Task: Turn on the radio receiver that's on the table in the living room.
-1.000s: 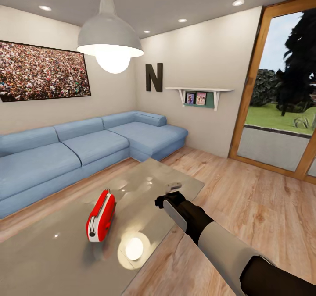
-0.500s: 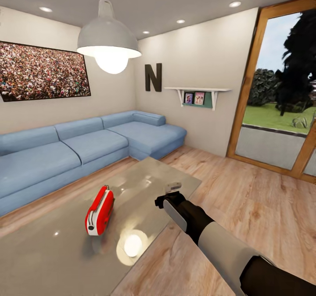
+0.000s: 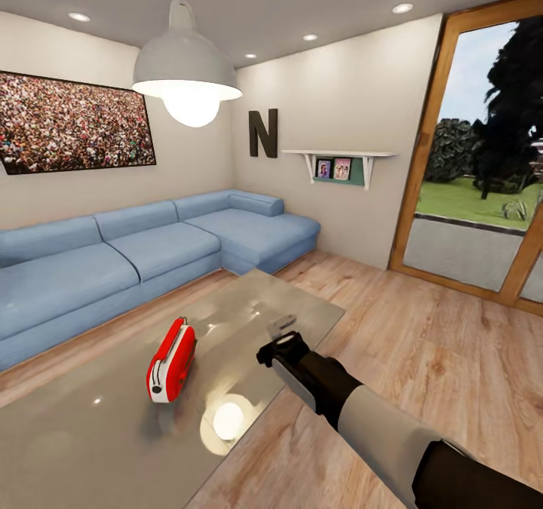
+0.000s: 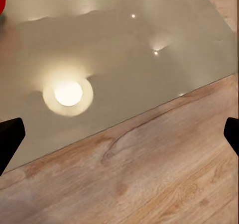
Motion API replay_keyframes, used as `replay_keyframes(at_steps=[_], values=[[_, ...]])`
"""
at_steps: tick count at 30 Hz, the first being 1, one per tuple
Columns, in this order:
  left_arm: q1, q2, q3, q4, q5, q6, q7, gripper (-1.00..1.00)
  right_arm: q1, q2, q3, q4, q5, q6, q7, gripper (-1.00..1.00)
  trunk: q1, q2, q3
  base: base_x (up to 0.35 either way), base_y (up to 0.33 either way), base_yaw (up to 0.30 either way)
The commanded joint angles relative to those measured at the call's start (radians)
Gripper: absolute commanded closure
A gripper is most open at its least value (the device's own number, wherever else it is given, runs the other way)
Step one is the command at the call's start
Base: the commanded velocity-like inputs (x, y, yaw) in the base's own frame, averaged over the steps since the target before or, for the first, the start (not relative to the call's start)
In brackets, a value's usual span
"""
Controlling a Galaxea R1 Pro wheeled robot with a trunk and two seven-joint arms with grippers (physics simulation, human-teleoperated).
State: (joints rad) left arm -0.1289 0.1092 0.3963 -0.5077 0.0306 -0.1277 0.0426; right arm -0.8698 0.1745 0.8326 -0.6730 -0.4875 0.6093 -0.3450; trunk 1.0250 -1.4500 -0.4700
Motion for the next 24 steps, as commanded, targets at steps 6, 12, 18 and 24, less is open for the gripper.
replay_keyframes(at_steps=[6, 12, 18, 24], values=[[0.000, 0.000, 0.001, 0.000, 0.000, 0.000, 0.000, -1.00, 0.000, 0.000, 0.002, -0.003, 0.013, 0.000, 0.002, -1.00, 0.000, 0.000, 0.000, 0.000, 0.000, 0.102], [0.000, 0.000, 0.001, 0.000, 0.000, 0.002, 0.002, -1.00, 0.000, 0.000, 0.002, -0.003, 0.013, 0.001, 0.001, -1.00, 0.000, 0.000, 0.000, 0.003, -0.035, 0.285], [0.000, 0.001, 0.001, 0.000, 0.000, 0.003, 0.002, -1.00, 0.000, 0.000, 0.002, -0.003, 0.013, 0.000, 0.001, -1.00, 0.000, 0.000, 0.000, 0.129, -0.112, 0.299], [0.000, 0.000, 0.001, 0.000, 0.000, 0.007, 0.003, -1.00, 0.000, 0.000, 0.002, -0.003, 0.013, 0.000, 0.001, -1.00, 0.000, 0.000, 0.000, 0.244, -0.145, 0.300]])
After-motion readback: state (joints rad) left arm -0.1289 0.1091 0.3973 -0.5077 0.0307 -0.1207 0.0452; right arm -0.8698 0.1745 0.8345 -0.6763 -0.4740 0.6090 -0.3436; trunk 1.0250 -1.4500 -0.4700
